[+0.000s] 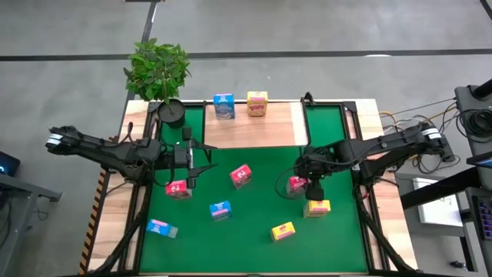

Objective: Stack cereal on shelf
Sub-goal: Put the right red cereal box on the shelf

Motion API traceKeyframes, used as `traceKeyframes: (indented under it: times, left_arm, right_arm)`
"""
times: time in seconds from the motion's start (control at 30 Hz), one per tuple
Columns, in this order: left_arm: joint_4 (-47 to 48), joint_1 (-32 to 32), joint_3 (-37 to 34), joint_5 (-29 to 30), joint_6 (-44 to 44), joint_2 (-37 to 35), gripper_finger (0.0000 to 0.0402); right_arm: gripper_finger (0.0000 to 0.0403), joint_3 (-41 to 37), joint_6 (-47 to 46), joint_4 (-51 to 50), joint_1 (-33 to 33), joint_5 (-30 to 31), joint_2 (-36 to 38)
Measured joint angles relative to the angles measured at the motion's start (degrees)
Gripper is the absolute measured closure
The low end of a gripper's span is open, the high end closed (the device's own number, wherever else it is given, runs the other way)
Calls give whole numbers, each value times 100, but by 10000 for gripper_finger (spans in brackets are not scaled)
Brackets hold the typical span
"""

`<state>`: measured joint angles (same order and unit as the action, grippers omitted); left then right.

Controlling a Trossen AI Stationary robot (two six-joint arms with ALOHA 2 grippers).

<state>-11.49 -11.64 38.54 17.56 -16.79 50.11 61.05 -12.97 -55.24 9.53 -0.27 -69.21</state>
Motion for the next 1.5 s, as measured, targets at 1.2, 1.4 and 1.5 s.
traceKeyframes:
  times: [1.2,1.4,1.5]
  left_arm:
    - [-2,0,0,2,-29,22,187]
    - [-2,0,0,2,-29,28,187]
    - [0,0,0,2,-29,28,187]
  right_arm:
    - [187,-568,66,677,-1,38,-45]
    - [187,-607,9,754,-1,41,-276]
    - [187,-607,42,758,-1,37,-412]
